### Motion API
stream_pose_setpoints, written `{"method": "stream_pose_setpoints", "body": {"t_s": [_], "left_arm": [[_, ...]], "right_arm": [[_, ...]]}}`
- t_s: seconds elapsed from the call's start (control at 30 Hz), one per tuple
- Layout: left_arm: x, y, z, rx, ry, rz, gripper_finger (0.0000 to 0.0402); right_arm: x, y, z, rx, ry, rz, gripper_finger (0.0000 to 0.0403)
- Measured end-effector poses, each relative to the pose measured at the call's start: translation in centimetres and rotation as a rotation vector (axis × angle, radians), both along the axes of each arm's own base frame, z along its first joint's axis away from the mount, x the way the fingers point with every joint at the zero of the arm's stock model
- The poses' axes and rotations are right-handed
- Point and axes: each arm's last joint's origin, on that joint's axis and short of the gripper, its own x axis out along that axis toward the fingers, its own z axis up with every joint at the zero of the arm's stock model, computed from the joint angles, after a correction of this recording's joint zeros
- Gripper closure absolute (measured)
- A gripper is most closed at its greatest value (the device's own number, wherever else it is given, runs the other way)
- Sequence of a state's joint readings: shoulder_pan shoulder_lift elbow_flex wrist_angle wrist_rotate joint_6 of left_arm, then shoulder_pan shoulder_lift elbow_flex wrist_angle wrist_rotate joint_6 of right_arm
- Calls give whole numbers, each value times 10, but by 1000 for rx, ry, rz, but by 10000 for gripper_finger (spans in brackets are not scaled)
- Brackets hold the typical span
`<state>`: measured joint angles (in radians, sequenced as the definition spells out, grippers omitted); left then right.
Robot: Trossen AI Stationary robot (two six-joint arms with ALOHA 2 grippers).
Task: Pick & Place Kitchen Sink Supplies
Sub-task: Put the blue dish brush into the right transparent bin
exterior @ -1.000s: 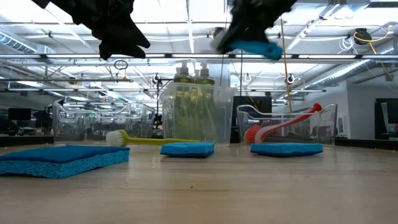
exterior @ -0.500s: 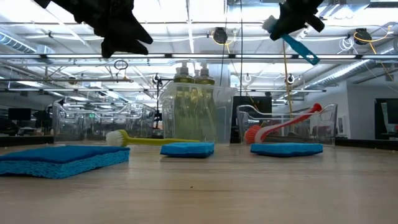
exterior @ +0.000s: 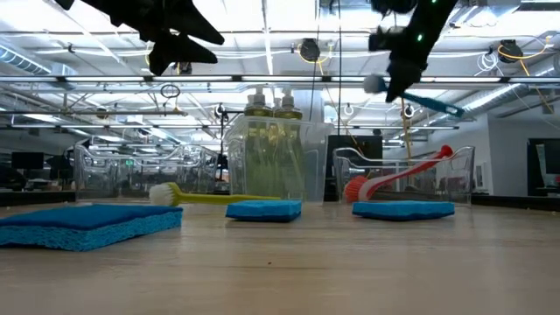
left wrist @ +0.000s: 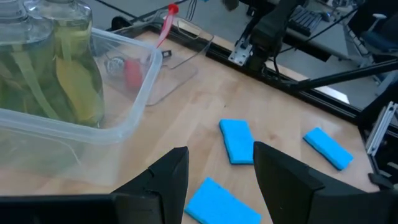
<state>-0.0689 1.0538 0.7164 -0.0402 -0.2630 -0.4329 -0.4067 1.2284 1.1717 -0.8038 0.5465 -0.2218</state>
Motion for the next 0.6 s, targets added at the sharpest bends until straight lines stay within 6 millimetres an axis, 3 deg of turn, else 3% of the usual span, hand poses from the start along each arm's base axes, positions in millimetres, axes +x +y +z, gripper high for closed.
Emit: {"method": "stream_pose_setpoints", "body": {"t_s": [0.23,0.6], "left_arm": [[0,0,0,-27,-7,11,220],[0,0,1,-41,-20,16,220]], "right_arm": [[15,-22,-32,81,201,66,394],[30,-36,-68,247,328,161,394]]}}
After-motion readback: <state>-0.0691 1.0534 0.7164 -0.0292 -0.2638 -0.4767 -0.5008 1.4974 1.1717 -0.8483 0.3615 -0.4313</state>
